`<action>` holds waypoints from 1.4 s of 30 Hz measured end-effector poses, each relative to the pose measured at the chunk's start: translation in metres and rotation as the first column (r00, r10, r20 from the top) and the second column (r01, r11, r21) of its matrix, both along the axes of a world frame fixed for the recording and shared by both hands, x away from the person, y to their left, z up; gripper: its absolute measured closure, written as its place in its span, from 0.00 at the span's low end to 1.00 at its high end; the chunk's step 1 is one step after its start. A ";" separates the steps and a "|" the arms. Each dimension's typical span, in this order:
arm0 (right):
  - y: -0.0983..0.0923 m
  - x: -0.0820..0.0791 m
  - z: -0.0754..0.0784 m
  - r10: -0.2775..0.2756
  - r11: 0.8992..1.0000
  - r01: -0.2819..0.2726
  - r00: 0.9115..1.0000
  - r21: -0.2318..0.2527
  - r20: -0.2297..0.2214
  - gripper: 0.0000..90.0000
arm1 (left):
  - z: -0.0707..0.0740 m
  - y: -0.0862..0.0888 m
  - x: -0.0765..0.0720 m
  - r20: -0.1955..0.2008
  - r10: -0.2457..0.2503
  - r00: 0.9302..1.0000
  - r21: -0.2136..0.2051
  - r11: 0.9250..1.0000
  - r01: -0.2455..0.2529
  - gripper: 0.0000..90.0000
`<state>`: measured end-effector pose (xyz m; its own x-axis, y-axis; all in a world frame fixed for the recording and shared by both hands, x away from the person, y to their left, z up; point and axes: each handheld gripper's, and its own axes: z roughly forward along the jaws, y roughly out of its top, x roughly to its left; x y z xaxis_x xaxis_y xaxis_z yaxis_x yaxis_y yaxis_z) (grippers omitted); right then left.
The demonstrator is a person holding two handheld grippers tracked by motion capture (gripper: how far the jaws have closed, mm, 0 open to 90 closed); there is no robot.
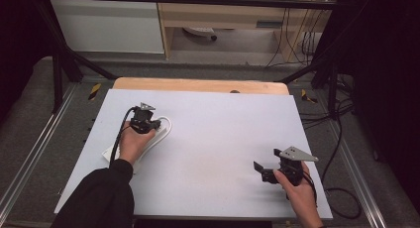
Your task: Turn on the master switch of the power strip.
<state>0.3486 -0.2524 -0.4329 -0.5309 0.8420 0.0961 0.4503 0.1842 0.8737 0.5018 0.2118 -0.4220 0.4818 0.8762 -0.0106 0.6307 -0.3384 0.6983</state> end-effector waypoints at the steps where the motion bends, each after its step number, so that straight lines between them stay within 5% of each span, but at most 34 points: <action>1: 0.000 0.000 0.000 0.000 1.000 0.000 1.000 0.000 0.000 0.06 | 0.000 0.000 0.000 0.000 0.000 1.000 0.001 1.000 0.000 1.00; 42: 0.000 0.001 -0.001 -0.008 1.000 0.008 1.000 0.016 -0.005 0.06 | 0.001 -0.004 -0.003 0.011 0.016 1.000 0.034 0.999 -0.017 1.00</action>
<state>0.3494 -0.2528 -0.4335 -0.5236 0.8446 0.1122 0.4561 0.1667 0.8741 0.4988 0.2077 -0.4215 0.4673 0.8838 0.0246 0.6288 -0.3518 0.6934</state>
